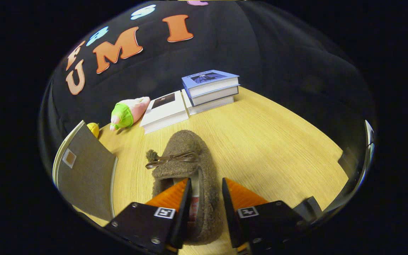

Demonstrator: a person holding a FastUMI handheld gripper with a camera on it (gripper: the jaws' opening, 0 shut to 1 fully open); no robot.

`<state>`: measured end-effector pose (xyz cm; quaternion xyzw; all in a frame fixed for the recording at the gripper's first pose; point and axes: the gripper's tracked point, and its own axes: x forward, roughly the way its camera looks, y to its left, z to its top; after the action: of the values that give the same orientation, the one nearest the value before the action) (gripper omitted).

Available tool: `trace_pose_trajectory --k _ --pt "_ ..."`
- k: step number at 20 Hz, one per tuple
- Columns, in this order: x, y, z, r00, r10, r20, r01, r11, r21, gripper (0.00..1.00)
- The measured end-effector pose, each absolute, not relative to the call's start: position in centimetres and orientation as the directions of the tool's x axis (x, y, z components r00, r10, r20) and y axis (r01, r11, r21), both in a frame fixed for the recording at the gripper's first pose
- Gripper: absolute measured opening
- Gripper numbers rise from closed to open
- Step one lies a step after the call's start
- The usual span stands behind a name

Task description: Open the storage box then place both shoes into the box .Put the left shoe in first, then the right shoe, with the right side of both shoes facing outward in a uniform manner.

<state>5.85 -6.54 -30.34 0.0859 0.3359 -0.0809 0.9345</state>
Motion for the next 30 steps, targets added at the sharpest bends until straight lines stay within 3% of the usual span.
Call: trace_pose_trajectory --k 1,3,12,30 --pt "6.0 -7.0 -30.2 0.763 -0.115 -0.636 0.228 0.969 0.098 0.23" --pt "5.8 -7.0 -29.8 0.759 -0.129 -0.638 0.240 0.967 0.090 0.05" --pt "5.2 -3.2 -24.6 0.805 -0.094 -0.585 0.192 0.975 0.108 0.05" --pt "6.2 17.4 -11.8 0.878 0.155 -0.452 -0.035 0.964 0.264 0.04"
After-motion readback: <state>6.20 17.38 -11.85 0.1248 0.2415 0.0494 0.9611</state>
